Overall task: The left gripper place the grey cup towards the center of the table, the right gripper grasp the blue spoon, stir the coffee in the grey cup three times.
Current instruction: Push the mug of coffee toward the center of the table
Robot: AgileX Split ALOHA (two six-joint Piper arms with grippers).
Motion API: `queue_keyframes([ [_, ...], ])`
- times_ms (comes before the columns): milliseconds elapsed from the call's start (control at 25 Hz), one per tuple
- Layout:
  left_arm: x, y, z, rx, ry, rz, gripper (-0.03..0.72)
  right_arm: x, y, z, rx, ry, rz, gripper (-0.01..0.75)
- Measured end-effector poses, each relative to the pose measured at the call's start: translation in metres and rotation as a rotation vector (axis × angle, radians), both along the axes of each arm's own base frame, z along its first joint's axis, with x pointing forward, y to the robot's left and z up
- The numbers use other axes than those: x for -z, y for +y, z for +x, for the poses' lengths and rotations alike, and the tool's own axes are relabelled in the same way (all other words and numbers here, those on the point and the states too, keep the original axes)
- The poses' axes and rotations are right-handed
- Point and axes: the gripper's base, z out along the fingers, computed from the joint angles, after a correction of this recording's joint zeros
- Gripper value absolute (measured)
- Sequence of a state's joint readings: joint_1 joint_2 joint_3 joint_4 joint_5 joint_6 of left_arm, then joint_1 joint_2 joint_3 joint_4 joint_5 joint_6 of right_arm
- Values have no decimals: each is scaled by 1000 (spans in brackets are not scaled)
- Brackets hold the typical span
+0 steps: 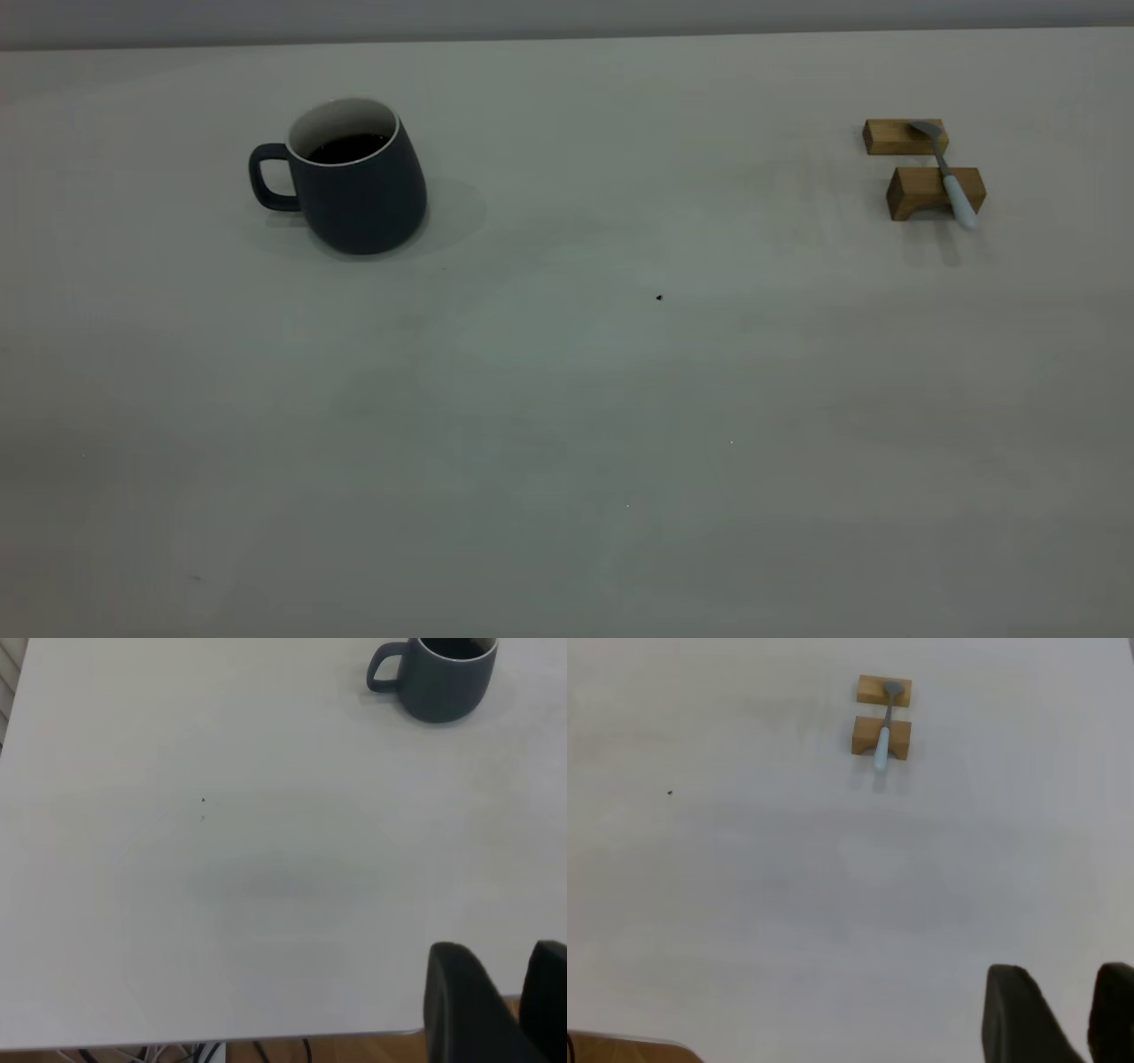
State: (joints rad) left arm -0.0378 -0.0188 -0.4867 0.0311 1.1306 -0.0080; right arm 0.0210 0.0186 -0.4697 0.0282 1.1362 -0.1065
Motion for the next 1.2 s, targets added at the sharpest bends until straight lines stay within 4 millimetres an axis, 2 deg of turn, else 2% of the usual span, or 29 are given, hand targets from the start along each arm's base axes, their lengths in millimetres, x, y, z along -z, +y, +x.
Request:
queue_keyframes([
  [320,-4,0,3,0,2,3,246,0,0,0,0,0,0,240],
  [400,-13,0,11,4,2,11,257,0,0,0,0,0,0,240],
  [520,-29,-1,36,19,59,28,279,0,0,0,0,0,0,240],
  [640,-41,-3,73,54,146,66,307,0,0,0,0,0,0,240],
  [760,-49,-4,119,115,209,125,345,0,0,0,0,0,0,240],
  [920,-52,-7,176,228,259,226,436,0,0,0,0,0,0,240],
  [1120,-34,-10,245,390,382,340,596,0,0,0,0,0,0,240],
  [1200,-21,-11,272,453,430,375,624,0,0,0,0,0,0,240],
])
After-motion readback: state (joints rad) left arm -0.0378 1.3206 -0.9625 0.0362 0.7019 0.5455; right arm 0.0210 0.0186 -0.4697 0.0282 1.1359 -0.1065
